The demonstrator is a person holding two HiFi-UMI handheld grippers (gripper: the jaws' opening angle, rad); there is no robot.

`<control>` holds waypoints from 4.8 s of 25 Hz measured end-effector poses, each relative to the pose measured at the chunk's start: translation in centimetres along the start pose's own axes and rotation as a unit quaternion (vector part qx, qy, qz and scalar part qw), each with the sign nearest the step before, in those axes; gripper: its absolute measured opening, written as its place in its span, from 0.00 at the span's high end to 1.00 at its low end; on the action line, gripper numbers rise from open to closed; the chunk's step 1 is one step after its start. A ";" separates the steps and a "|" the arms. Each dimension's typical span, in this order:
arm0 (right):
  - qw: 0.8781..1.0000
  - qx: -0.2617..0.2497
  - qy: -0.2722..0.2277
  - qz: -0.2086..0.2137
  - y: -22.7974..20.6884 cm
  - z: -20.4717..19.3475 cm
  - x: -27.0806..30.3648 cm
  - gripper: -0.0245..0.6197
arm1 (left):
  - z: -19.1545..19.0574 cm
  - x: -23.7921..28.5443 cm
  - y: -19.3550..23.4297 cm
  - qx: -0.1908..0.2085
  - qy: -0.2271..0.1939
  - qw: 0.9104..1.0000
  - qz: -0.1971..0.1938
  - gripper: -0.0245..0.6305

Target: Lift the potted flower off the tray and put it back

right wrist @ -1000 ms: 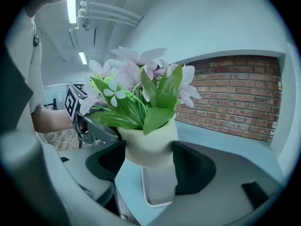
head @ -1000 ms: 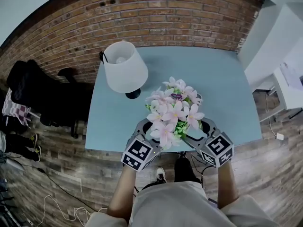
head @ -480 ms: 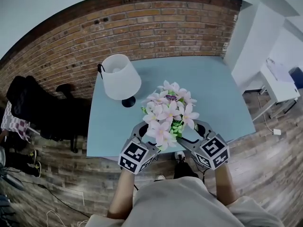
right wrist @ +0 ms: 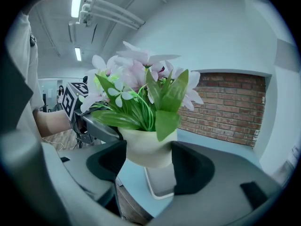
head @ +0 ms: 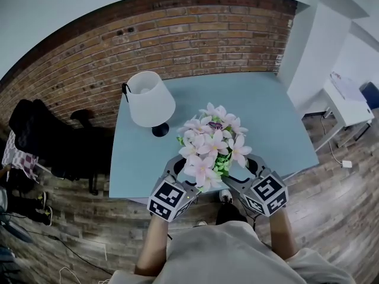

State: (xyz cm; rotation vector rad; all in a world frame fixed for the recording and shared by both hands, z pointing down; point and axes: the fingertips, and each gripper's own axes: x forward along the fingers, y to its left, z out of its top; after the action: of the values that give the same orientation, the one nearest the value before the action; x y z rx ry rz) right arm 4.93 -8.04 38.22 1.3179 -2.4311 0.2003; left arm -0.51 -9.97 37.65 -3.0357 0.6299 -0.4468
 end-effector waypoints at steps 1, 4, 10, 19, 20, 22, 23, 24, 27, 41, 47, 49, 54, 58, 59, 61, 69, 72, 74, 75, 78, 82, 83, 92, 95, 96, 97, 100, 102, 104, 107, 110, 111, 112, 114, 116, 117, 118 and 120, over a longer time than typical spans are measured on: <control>1.000 0.000 0.002 0.000 -0.3 0.0 0.1 0.46 | 0.0 0.2 0.2 -0.003 0.001 1.000 0.000 0.33; 1.000 0.000 0.006 0.002 -1.0 0.3 0.7 0.46 | 0.1 0.9 1.0 -0.010 0.005 1.000 0.000 0.33; 1.000 -0.009 0.009 0.011 -1.9 -0.8 1.6 0.46 | -1.0 2.0 1.3 -0.016 0.016 1.000 0.009 0.33; 0.999 0.000 0.028 0.035 -4.9 -3.9 6.2 0.46 | -4.2 5.7 4.3 0.008 0.056 0.998 0.031 0.33; 0.999 0.000 0.031 0.036 -5.3 -4.2 6.7 0.46 | -4.4 6.1 4.6 0.019 0.061 0.997 0.035 0.33; 0.999 0.002 0.035 0.037 -5.6 -4.9 7.6 0.46 | -5.4 6.6 5.1 0.023 0.065 0.997 0.036 0.33; 0.999 0.002 0.037 0.037 -5.5 -5.3 7.9 0.46 | -6.0 6.6 5.3 0.017 0.065 0.997 0.036 0.33; 0.998 0.002 0.040 0.038 -5.5 -5.7 8.3 0.46 | -6.5 6.8 5.4 0.009 0.065 0.997 0.035 0.33; 0.998 0.003 0.050 0.048 -7.9 -6.6 9.9 0.46 | -7.4 9.3 6.9 -0.014 0.067 0.997 0.037 0.33; 0.988 0.020 0.106 0.110 -13.1 -12.3 17.9 0.46 | -14.1 15.7 12.2 -0.062 0.121 0.989 0.062 0.33; 0.982 0.012 0.133 0.135 -11.5 -14.0 22.0 0.46 | -18.5 15.0 14.5 -0.101 0.135 0.984 0.064 0.33; 0.980 0.011 0.139 0.140 -11.5 -14.6 22.6 0.46 | -19.3 15.2 14.7 -0.105 0.139 0.983 0.065 0.33; 0.979 0.005 0.142 0.147 -11.8 -15.2 22.8 0.46 | -19.8 15.7 14.7 -0.106 0.143 0.982 0.071 0.33; 0.978 -0.005 0.145 0.150 -11.9 -15.6 23.1 0.46 | -20.4 15.9 14.7 -0.108 0.146 0.981 0.074 0.33; 0.978 -0.008 0.145 0.151 -11.9 -15.8 23.3 0.46 | -20.6 15.9 14.7 -0.108 0.148 0.980 0.075 0.33; 0.977 -0.015 0.146 0.151 -12.0 -16.0 23.5 0.46 | -20.9 16.0 14.8 -0.110 0.151 0.979 0.077 0.33; 0.978 -0.028 0.142 0.150 -12.3 -16.4 24.0 0.46 | -21.5 16.5 15.1 -0.106 0.156 0.979 0.077 0.33; 0.979 -0.044 0.142 0.142 -12.8 -16.5 23.9 0.46 | -21.8 16.9 14.9 -0.114 0.156 0.978 0.075 0.33; 0.979 -0.045 0.144 0.135 -13.0 -16.5 23.7 0.46 | -21.8 17.2 14.7 -0.122 0.151 0.978 0.076 0.33; 0.980 -0.046 0.144 0.133 -13.0 -16.5 23.7 0.46 | -21.8 17.2 14.7 -0.123 0.149 0.978 0.077 0.33; 0.980 -0.043 0.142 0.129 -13.1 -16.6 23.7 0.46 | -21.7 17.3 14.8 -0.124 0.145 0.978 0.082 0.33; 0.982 -0.035 0.150 0.111 -13.4 -17.2 23.4 0.46 | -22.2 16.6 14.6 -0.122 0.151 0.977 0.089 0.33; 0.982 -0.033 0.153 0.106 -13.4 -17.4 23.2 0.46 | -22.4 16.3 14.5 -0.122 0.153 0.976 0.091 0.33; 0.985 -0.003 0.150 0.082 -13.9 -17.1 20.4 0.46 | -22.7 12.9 13.3 -0.121 0.166 0.972 0.111 0.34; 0.988 0.003 0.141 0.057 -14.0 -16.6 19.1 0.46 | -22.5 11.5 12.8 -0.114 0.168 0.972 0.118 0.35; 0.989 0.002 0.138 0.046 -14.2 -16.5 18.6 0.46 | -22.3 11.1 12.7 -0.112 0.166 0.972 0.119 0.35; 0.990 0.002 0.135 0.035 -14.3 -16.4 18.0 0.46 | -22.0 10.7 12.5 -0.110 0.162 0.973 0.120 0.36; 0.992 0.012 0.128 0.006 -14.5 -15.2 15.9 0.46 | -20.8 9.4 12.1 -0.102 0.150 0.976 0.124 0.38; 0.993 0.022 0.116 -0.014 -14.4 -14.2 14.3 0.46 | -19.9 8.4 11.7 -0.096 0.139 0.978 0.124 0.40; 0.994 0.027 0.105 -0.033 -14.1 -13.3 12.8 0.46 | -18.9 7.4 11.3 -0.089 0.127 0.980 0.121 0.41; 0.994 0.041 0.089 -0.049 -13.0 -11.8 10.6 0.46 | -17.1 5.8 10.7 -0.076 0.110 0.984 0.119 0.41; 0.995 0.054 0.060 -0.054 -11.2 -9.4 8.3 0.46 | -14.7 4.0 9.7 -0.059 0.091 0.987 0.117 0.41; 0.996 0.050 0.051 -0.057 -10.6 -8.5 7.6 0.46 | -13.8 3.4 9.4 -0.052 0.083 0.988 0.115 0.41; 0.996 0.045 0.044 -0.059 -10.0 -7.7 7.0 0.46 | -12.9 2.9 9.1 -0.044 0.076 0.990 0.114 0.41; 0.997 0.033 0.030 -0.062 -8.6 -6.1 5.8 0.50 | -11.4 1.7 8.4 -0.032 0.066 0.991 0.111 0.41; 0.998 0.025 0.019 -0.061 -7.2 -4.7 4.8 0.50 | -10.2 0.5 7.8 -0.024 0.061 0.992 0.111 0.42; 0.998 0.024 0.014 -0.059 -6.5 -4.0 4.2 0.51 | -9.6 -0.1 7.4 -0.021 0.058 0.992 0.111 0.42; 0.998 0.024 0.006 -0.057 -5.8 -3.4 3.6 0.52 | -9.0 -0.6 7.1 -0.018 0.054 0.992 0.111 0.42; 0.998 0.022 -0.009 -0.057 -4.6 -2.1 2.3 0.54 | -7.8 -1.8 6.3 -0.012 0.044 0.993 0.112 0.43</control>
State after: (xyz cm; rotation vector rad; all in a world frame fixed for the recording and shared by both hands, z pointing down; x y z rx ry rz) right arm 8.12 -11.74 40.86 1.4796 -2.3707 0.2141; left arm -6.68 -14.74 44.21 -2.9311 0.9739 -0.5708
